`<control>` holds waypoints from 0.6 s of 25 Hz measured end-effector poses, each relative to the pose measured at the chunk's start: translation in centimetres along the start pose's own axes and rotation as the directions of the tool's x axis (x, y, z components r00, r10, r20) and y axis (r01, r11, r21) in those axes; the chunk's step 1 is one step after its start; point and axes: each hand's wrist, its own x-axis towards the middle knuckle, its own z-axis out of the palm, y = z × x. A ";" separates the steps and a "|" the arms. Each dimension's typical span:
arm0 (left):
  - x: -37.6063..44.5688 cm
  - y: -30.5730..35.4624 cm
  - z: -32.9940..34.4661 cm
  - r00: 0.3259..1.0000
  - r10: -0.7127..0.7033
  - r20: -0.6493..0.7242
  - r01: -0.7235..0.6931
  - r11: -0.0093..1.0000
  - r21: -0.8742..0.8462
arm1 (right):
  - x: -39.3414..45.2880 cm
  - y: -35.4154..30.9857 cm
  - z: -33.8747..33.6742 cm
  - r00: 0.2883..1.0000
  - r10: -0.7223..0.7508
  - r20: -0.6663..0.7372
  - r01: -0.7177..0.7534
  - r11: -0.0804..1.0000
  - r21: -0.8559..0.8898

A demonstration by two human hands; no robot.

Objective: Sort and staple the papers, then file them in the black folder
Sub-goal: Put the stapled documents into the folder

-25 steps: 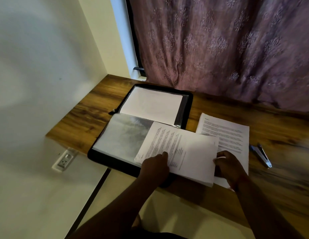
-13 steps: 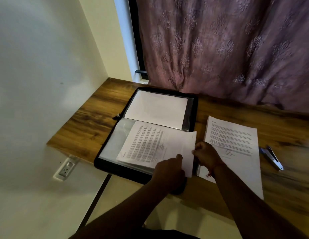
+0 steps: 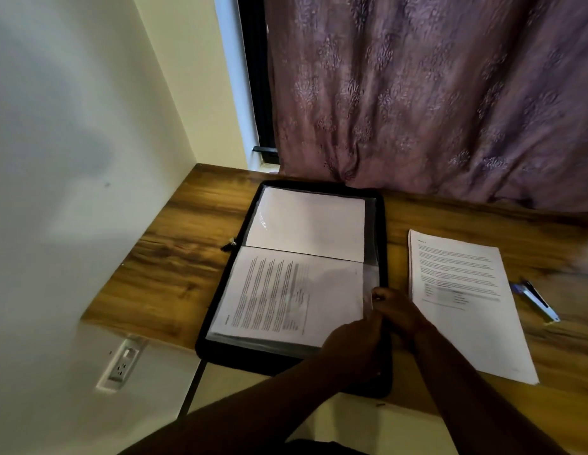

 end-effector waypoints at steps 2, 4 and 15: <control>-0.8 -1.3 -0.1 0.995 0.096 0.001 -0.096 0.995 0.000 | -1.4 0.4 0.4 0.998 0.031 -0.048 -0.029 0.998 0.048; -2.3 -3.3 -0.8 0.990 0.140 -0.004 -0.138 0.980 0.142 | -2.8 1.2 1.2 0.994 0.057 -0.098 -0.055 0.998 0.025; -9.8 -9.8 -3.2 0.959 -0.142 -0.247 0.241 0.866 0.437 | -5.6 6.0 4.1 0.880 -0.471 0.059 0.410 0.691 -0.595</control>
